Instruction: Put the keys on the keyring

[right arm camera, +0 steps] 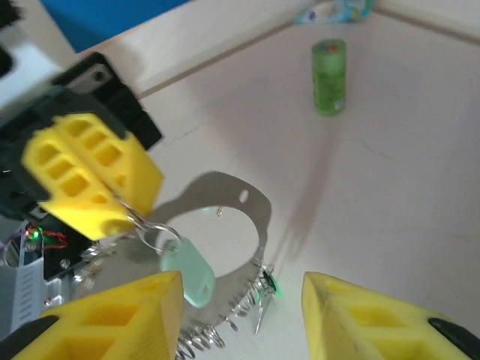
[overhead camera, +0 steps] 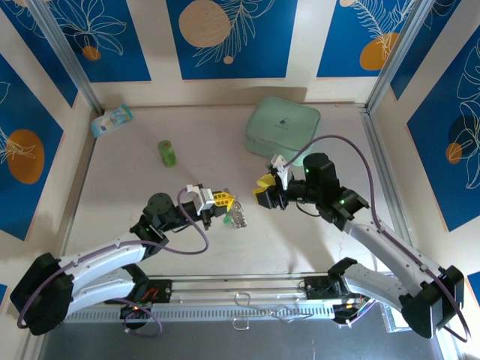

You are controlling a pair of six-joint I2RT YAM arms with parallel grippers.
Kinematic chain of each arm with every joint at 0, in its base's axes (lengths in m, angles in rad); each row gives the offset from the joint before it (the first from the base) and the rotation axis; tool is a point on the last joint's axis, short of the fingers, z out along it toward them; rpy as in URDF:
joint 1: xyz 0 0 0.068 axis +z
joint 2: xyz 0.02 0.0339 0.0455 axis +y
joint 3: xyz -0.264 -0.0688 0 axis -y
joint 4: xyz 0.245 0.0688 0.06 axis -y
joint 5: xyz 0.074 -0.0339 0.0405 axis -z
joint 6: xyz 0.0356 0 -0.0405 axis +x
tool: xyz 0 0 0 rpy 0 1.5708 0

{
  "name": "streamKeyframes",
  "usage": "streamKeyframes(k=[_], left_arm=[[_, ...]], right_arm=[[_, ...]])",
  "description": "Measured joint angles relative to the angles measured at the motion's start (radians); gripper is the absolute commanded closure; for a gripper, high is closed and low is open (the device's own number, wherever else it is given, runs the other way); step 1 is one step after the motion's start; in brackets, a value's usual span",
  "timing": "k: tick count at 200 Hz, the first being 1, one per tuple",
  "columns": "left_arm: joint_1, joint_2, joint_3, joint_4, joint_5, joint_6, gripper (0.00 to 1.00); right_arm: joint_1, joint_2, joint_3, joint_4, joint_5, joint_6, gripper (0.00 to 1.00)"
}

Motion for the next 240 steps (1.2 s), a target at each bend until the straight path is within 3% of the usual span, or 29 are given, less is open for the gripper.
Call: streamKeyframes(k=[53, 100, 131, 166, 181, 191, 198, 220, 240], left_arm=[[0.0, 0.093, -0.013, 0.133, 0.127, 0.007, 1.0], [0.0, 0.102, -0.013, 0.166, 0.181, 0.006, 1.0], [0.0, 0.102, -0.013, 0.169, 0.192, 0.006, 1.0], [0.0, 0.102, -0.013, 0.171, 0.198, 0.005, 1.0], [0.0, 0.103, -0.013, 0.171, 0.2, 0.003, 1.0], [0.0, 0.103, -0.013, 0.17, 0.198, 0.004, 0.72], [0.0, 0.102, -0.014, 0.167, 0.188, 0.006, 0.64], [0.002, 0.066, -0.014, 0.101, 0.147, 0.025, 0.58], [0.0, -0.005, 0.023, -0.093, 0.116, 0.082, 0.61]], right_arm=[[0.066, -0.029, -0.059, 0.055, -0.11, -0.261, 0.61], [0.1, 0.01, -0.059, 0.071, -0.14, -0.358, 0.66], [0.114, 0.031, -0.059, 0.08, -0.141, -0.375, 0.77], [0.124, 0.045, -0.058, 0.094, -0.151, -0.383, 1.0], [0.125, 0.048, -0.056, 0.093, -0.151, -0.378, 1.0], [0.124, 0.05, -0.055, 0.093, -0.15, -0.38, 1.0], [0.125, 0.051, -0.054, 0.09, -0.151, -0.382, 1.0], [0.136, 0.054, -0.035, 0.029, -0.135, -0.406, 1.0], [0.143, 0.068, 0.019, -0.057, -0.09, -0.446, 1.0]])
